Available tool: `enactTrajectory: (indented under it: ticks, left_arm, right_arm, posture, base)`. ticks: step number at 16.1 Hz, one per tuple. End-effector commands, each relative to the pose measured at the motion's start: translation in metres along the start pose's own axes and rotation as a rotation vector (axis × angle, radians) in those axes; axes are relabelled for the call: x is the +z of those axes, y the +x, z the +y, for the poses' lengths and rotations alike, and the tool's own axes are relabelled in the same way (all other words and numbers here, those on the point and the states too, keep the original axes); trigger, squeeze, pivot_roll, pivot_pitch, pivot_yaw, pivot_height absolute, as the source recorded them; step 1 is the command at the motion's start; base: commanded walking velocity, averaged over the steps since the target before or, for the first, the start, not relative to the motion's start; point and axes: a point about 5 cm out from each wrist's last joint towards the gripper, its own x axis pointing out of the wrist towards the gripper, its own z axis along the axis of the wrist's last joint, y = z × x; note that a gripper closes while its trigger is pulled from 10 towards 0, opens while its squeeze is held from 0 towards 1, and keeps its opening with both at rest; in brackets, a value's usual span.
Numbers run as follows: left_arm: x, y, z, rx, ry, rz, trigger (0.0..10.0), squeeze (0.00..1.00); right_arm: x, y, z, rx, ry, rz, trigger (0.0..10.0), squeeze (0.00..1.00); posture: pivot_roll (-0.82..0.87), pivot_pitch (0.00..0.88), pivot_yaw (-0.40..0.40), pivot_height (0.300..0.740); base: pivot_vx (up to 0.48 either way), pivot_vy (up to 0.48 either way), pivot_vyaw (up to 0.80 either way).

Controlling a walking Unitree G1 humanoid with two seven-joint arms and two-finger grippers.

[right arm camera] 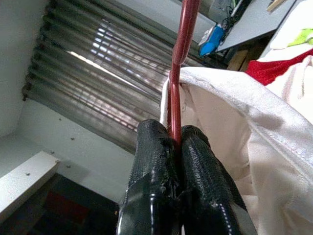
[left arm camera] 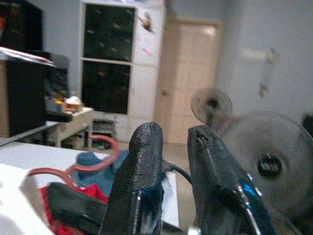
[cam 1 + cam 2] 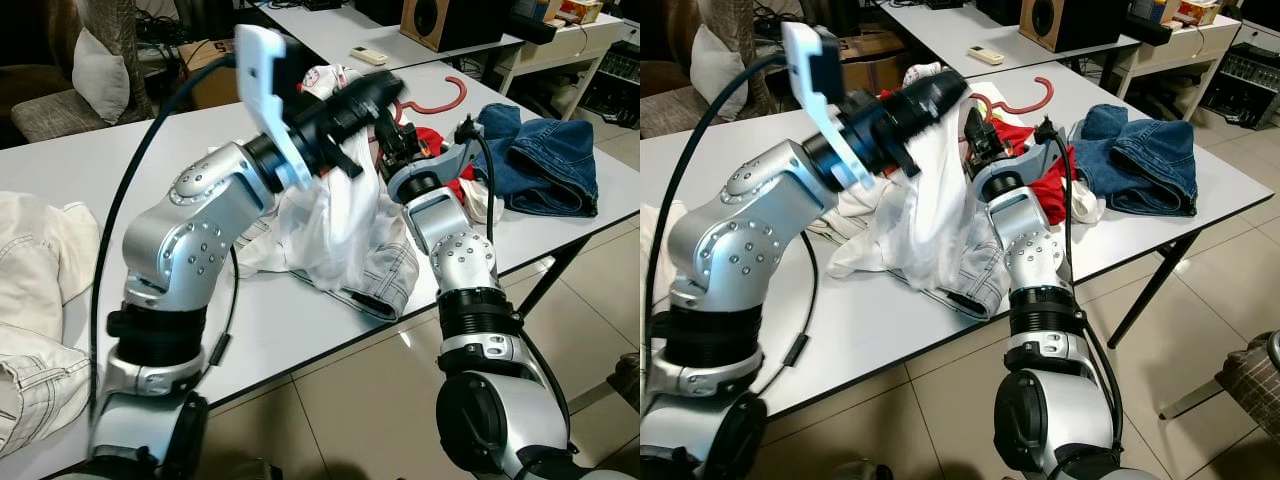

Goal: Hang hanger

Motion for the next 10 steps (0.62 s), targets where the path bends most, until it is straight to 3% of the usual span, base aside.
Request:
enactTrajectory:
  ticks: [1,3,6,9,10]
  left_arm:
    - [-0.001,-0.003,0.003,0.030,0.034,0.021,10.0,1.00]
    - [0.003,-0.015,0.023,0.181,0.088,0.015,10.0,1.00]
    - [-0.006,-0.068,0.057,0.483,0.169,0.091,10.0,1.00]
    - [-0.021,-0.109,0.064,0.625,0.205,0.187,10.0,1.00]
    - [-0.024,-0.114,0.062,0.635,0.201,0.195,10.0,1.00]
  right_arm:
    - [-0.012,-0.003,0.001,-0.010,0.047,0.009,10.0,0.00]
    - [-0.008,-0.007,-0.001,-0.005,-0.016,0.040,10.0,0.00]
    - [0.009,-0.030,0.000,0.081,-0.116,0.009,10.0,0.00]
    - [0.027,-0.052,0.008,0.162,-0.161,-0.018,10.0,0.00]
    - [0.031,-0.056,0.011,0.183,-0.167,-0.026,10.0,0.00]
  posture:
    - [-0.02,0.000,0.025,0.740]
    - [-0.01,0.000,0.025,0.740]
    - [-0.02,0.000,0.035,0.740]
    - [-0.02,0.000,0.033,0.740]
    - [-0.02,0.000,0.032,0.740]
  base:
    - [0.000,0.000,0.00]
    - [0.000,0.000,0.00]
    - [0.000,0.000,0.00]
    - [0.000,0.000,0.80]
    - [0.000,0.000,0.80]
